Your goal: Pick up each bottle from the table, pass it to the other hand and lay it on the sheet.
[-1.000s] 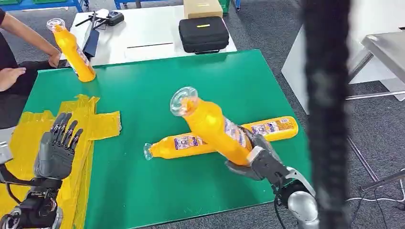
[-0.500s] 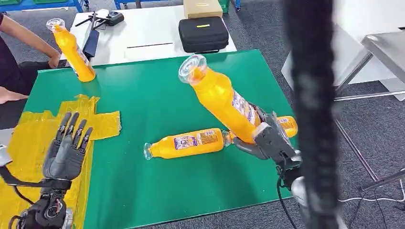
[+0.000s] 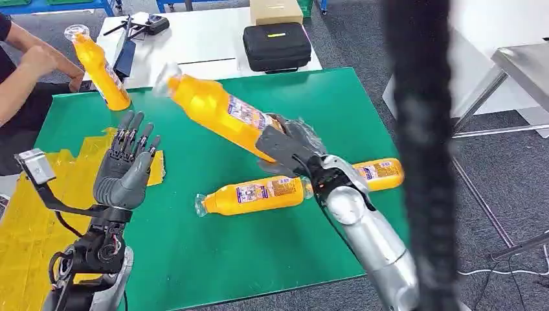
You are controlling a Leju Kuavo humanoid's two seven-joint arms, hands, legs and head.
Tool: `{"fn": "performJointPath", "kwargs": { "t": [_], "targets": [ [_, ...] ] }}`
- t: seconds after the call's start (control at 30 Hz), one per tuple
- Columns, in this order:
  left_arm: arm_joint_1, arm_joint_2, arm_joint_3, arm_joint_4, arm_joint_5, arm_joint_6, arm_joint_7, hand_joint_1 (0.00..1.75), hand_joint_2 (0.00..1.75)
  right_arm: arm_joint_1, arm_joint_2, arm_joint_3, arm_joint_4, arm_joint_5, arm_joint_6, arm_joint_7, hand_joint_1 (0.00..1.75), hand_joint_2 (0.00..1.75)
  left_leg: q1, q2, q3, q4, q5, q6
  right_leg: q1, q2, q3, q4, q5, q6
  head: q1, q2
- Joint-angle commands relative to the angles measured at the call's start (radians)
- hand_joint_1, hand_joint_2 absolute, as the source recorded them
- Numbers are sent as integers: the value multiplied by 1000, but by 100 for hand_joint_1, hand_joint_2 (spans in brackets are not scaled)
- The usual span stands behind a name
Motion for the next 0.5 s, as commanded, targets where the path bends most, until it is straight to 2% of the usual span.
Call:
{"fn": "performJointPath", "kwargs": {
  "t": [0.03,0.2,0.23,0.5],
  "targets": [
    [-75,-23,-93,36,-40,52,-3,0,175,-190,98,143,268,10,-4,3,175,175,0,2,2,0,-1,-2,0,1,1,1,-1,0,0,0],
    [-75,-17,-97,37,-44,59,-6,0,175,-187,89,151,261,8,-6,5,175,175,0,0,1,0,-1,-2,0,-1,1,1,-1,0,0,0],
    [-83,-11,-110,40,-133,115,-24,0,175,-190,90,162,264,4,-3,7,175,175,0,1,2,1,-2,-3,1,-1,2,1,-2,0,0,0],
    [-133,-57,-141,44,-101,211,14,0,175,-212,142,226,296,8,-38,5,175,175,0,0,1,2,-2,-3,1,-1,1,2,-2,0,0,0]
  ]
}}
